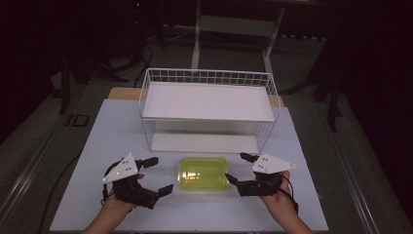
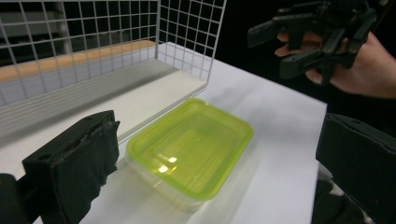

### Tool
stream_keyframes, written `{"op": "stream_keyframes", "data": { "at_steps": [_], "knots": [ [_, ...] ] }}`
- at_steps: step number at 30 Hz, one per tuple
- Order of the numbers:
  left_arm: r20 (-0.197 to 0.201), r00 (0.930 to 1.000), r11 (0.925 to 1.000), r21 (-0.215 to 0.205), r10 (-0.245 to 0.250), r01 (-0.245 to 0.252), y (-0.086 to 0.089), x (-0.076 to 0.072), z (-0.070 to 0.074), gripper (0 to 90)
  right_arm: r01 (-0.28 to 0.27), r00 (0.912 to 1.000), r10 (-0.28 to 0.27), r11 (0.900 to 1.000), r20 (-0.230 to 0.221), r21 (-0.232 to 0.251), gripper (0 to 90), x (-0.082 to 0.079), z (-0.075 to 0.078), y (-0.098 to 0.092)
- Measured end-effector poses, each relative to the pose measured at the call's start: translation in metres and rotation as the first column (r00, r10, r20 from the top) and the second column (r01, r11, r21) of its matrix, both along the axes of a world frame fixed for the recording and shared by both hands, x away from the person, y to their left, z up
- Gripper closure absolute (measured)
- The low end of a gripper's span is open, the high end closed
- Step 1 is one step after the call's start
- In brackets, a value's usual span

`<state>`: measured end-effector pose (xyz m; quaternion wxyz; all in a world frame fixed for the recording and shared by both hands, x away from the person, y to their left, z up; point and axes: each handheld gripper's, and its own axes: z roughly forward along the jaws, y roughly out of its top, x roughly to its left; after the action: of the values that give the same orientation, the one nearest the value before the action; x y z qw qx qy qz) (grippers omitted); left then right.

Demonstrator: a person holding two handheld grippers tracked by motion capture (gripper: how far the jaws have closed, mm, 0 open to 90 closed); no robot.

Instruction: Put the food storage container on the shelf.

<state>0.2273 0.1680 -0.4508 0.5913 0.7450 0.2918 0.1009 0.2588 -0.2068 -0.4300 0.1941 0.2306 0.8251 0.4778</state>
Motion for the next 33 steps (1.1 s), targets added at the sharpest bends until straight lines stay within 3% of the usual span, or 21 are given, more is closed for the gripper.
{"op": "stream_keyframes", "data": {
  "at_steps": [2, 4, 8, 12, 17, 18, 20, 22, 23, 24, 25, 26, 27, 28, 29, 31, 33],
  "knots": [
    [-0.027, 0.9996, 0.9999, -0.015, 0.0, 0.0, -0.001, 0.004, 0.003, 0.0, 0.011, 0.9997, -0.011, 1.0, -0.024, 0.01, 20.0, 0.002, 0.003, 0.0],
    [-0.054, 0.9984, 0.9999, 0.001, 0.013, -0.013, -0.002, 0.008, 0.007, 0.0, 0.022, 0.9973, -0.02, 0.999, -0.071, 0.03, 20.5, 0.006, 0.006, 0.0],
    [-0.119, 0.9918, 0.9981, 0.045, 0.048, -0.043, -0.007, 0.016, 0.009, 0.0, 0.079, 0.9941, -0.077, 0.997, -0.077, 0.022, 12.8, 0.011, 0.005, 0.003],
    [-0.129, 0.9888, 0.9951, 0.072, 0.076, -0.067, -0.01, 0.023, 0.005, 0.0, 0.128, 0.9884, -0.126, 0.992, -0.084, 0.013, 10.6, 0.015, -0.001, 0.007],
    [-0.162, 0.9826, 0.9926, 0.095, 0.09, -0.076, -0.016, 0.033, -0.003, 0.0, 0.113, 0.981, -0.112, 0.994, -0.159, 0.002, 10.6, 0.022, -0.014, 0.011],
    [-0.186, 0.9782, 0.9928, 0.094, 0.091, -0.075, -0.018, 0.037, -0.006, 0.0, 0.119, 0.9786, -0.118, 0.993, -0.169, -0.002, 10.7, 0.023, -0.016, 0.011],
    [-0.228, 0.9684, 0.9921, 0.098, 0.1, -0.079, -0.021, 0.042, -0.012, 0.0, 0.13, 0.9666, -0.124, 0.991, -0.224, 0.01, 10.7, 0.027, -0.023, 0.011],
    [-0.279, 0.9544, 0.9922, 0.092, 0.107, -0.084, -0.023, 0.048, -0.019, 0.0, 0.164, 0.9472, -0.153, 0.986, -0.282, 0.017, 13.1, 0.032, -0.03, 0.011],
    [-0.296, 0.9493, 0.9925, 0.088, 0.108, -0.085, -0.024, 0.05, -0.021, 0.0, 0.185, 0.9319, -0.169, 0.982, -0.321, 0.021, 14.6, 0.034, -0.033, 0.01],
    [-0.321, 0.9393, 0.9908, 0.096, 0.122, -0.095, -0.026, 0.052, -0.025, 0.1, 0.198, 0.9221, -0.177, 0.98, -0.344, 0.025, 15.8, 0.036, -0.036, 0.009],
    [-0.334, 0.9352, 0.992, 0.085, 0.117, -0.094, -0.026, 0.053, -0.028, 0.3, 0.216, 0.9025, -0.193, 0.976, -0.385, 0.018, 19.9, 0.038, -0.04, 0.008],
    [-0.351, 0.9277, 0.9907, 0.091, 0.127, -0.101, -0.027, 0.055, -0.032, 1.0, 0.223, 0.8947, -0.202, 0.975, -0.399, 0.008, 20.1, 0.039, -0.043, 0.008],
    [-0.351, 0.9277, 0.9907, 0.091, 0.127, -0.101, -0.027, 0.055, -0.032, 1.1, 0.223, 0.8947, -0.202, 0.975, -0.399, 0.008, 20.1, 0.039, -0.043, 0.008],
    [-0.379, 0.9174, 0.9911, 0.096, 0.122, -0.092, -0.028, 0.058, -0.039, 1.1, 0.232, 0.8852, -0.212, 0.973, -0.414, -0.001, 20.8, 0.04, -0.048, 0.008],
    [-0.395, 0.9096, 0.99, 0.105, 0.128, -0.093, -0.029, 0.059, -0.043, 1.1, 0.238, 0.8697, -0.218, 0.971, -0.443, -0.011, 22.6, 0.042, -0.053, 0.008],
    [-0.419, 0.8977, 0.9892, 0.107, 0.137, -0.101, -0.03, 0.059, -0.05, 1.2, 0.235, 0.8572, -0.214, 0.972, -0.468, -0.015, 26.3, 0.042, -0.058, 0.007],
    [-0.43, 0.8921, 0.9898, 0.09, 0.139, -0.111, -0.029, 0.058, -0.054, 13.8, 0.236, 0.8494, -0.218, 0.971, -0.481, -0.023, 32.3, 0.042, -0.06, 0.007]
  ]
}}
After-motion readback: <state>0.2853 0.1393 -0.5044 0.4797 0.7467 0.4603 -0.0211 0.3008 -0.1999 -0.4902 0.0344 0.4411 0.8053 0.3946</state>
